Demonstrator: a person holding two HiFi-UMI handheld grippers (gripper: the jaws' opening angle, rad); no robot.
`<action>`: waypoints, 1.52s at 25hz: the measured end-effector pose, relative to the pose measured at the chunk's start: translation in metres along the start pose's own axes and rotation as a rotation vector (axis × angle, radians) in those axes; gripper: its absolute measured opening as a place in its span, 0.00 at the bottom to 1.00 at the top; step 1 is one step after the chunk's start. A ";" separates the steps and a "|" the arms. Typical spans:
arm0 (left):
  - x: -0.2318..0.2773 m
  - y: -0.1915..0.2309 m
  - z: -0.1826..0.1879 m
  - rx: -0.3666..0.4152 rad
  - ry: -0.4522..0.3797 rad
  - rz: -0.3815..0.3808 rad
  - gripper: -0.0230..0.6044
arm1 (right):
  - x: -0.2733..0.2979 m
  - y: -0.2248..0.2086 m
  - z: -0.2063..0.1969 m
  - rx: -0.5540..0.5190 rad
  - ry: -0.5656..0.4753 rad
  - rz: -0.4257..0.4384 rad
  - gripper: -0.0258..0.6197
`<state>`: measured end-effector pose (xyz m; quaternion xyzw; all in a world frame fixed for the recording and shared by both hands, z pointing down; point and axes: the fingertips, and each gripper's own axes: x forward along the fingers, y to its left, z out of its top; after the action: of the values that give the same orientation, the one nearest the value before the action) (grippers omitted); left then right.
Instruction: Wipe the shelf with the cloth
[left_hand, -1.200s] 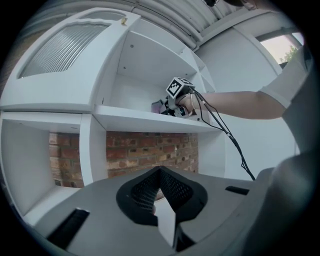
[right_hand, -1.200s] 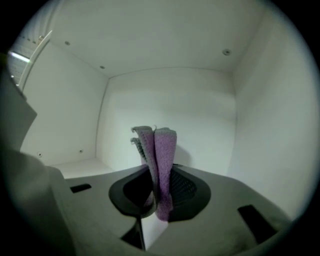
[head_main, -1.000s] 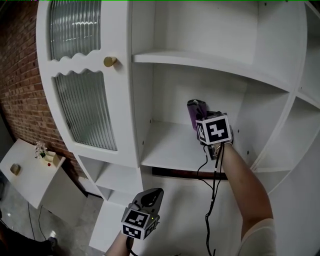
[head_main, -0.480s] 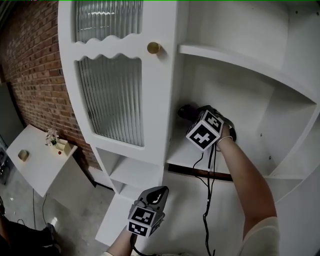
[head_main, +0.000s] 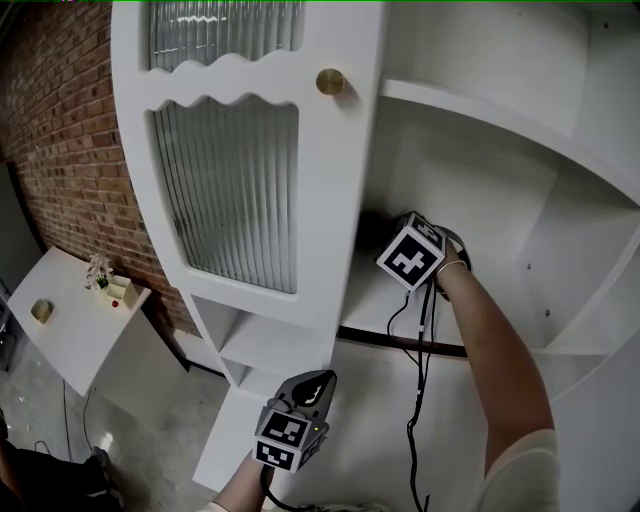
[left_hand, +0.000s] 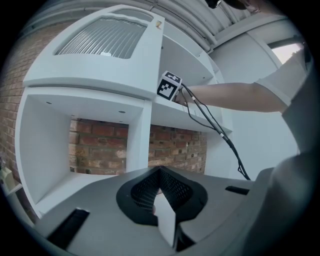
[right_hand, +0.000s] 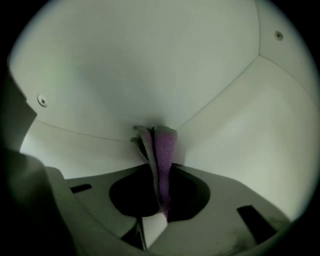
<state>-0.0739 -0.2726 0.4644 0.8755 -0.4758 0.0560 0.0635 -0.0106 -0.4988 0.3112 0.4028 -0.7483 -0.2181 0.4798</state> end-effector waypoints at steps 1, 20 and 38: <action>0.001 -0.001 0.000 0.005 -0.002 -0.003 0.06 | -0.002 0.004 0.000 0.020 -0.005 0.038 0.15; -0.025 -0.038 0.002 0.032 -0.018 -0.003 0.06 | -0.076 0.070 -0.006 -0.081 0.001 0.134 0.14; -0.030 -0.069 -0.002 0.073 -0.007 -0.077 0.06 | -0.156 0.130 -0.021 -0.192 0.160 0.306 0.14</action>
<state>-0.0318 -0.2107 0.4574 0.8951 -0.4396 0.0676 0.0321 -0.0092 -0.2958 0.3287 0.2528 -0.7360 -0.1801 0.6016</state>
